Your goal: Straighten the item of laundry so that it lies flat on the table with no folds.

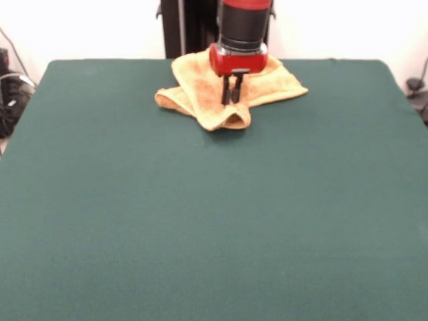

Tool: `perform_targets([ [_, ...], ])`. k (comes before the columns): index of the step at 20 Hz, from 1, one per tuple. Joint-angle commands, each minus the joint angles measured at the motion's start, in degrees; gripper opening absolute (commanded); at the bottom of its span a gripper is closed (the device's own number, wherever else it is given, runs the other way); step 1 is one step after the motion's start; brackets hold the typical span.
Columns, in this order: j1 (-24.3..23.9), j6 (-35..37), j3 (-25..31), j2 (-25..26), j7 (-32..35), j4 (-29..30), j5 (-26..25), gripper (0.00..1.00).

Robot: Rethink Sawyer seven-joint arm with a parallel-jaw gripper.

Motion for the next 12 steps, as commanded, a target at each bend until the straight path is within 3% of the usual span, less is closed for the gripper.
perform_targets([
  [1, -1.2, 0.5, 3.0, 14.2, 10.2, -4.8, 2.6, 0.00],
  [12, -3.8, 4.1, 3.2, 12.8, 7.7, -5.0, 1.2, 0.00],
])
